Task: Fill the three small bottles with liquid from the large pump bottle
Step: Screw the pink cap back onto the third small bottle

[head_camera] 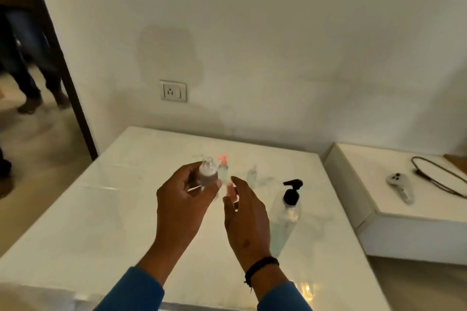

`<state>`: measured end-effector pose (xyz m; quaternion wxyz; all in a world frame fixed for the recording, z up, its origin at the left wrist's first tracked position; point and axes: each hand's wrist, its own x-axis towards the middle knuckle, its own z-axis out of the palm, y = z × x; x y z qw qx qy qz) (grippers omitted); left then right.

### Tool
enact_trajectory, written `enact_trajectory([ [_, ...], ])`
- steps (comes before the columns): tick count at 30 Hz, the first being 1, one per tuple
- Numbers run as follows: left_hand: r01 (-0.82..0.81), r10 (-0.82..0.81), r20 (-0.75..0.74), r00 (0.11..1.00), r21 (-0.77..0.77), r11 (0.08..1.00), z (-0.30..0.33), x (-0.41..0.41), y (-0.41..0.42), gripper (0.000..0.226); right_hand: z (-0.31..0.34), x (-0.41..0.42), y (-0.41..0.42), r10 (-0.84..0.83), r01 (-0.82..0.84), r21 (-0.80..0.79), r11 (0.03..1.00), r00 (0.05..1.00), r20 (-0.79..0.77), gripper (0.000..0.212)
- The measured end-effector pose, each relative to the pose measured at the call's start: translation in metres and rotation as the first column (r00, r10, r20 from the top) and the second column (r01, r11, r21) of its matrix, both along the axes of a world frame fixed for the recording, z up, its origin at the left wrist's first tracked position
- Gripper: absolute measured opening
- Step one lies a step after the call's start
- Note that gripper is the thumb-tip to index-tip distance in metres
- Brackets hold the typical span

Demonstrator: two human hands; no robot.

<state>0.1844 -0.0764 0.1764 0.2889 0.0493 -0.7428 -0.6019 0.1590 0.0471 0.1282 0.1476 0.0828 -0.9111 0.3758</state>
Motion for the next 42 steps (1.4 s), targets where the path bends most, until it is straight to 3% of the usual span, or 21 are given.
enact_trajectory([
  [3,0.061,-0.061,-0.009,0.998,-0.026,0.998,0.044,0.029,-0.011,0.034,0.058,0.022,0.01,0.007,-0.013,-0.111,0.994,0.999,-0.048,0.049],
  [11,0.188,-0.192,-0.056,0.98,-0.076,0.979,0.141,0.1,-0.013,0.03,0.201,0.085,0.033,0.01,-0.075,-0.22,0.973,0.96,-0.282,0.041],
  [18,0.25,-0.255,-0.065,0.965,-0.086,0.965,0.187,0.129,0.008,0.034,0.282,0.127,0.046,-0.015,-0.168,-0.427,0.888,0.919,-0.393,0.037],
  [23,0.261,-0.267,-0.073,0.961,-0.08,0.962,0.201,0.137,0.02,0.036,0.315,0.146,0.054,-0.058,-0.223,-0.56,0.798,0.897,-0.439,0.036],
  [36,0.255,-0.273,-0.087,0.958,-0.18,0.95,0.223,0.129,0.026,0.048,0.351,0.138,0.043,-0.13,-0.25,-0.662,0.706,0.873,-0.469,0.037],
  [42,0.163,-0.224,-0.189,0.956,-0.294,0.942,0.261,0.108,0.024,0.05,0.388,0.12,0.034,-0.111,-0.258,-0.601,0.756,0.855,-0.507,0.037],
])
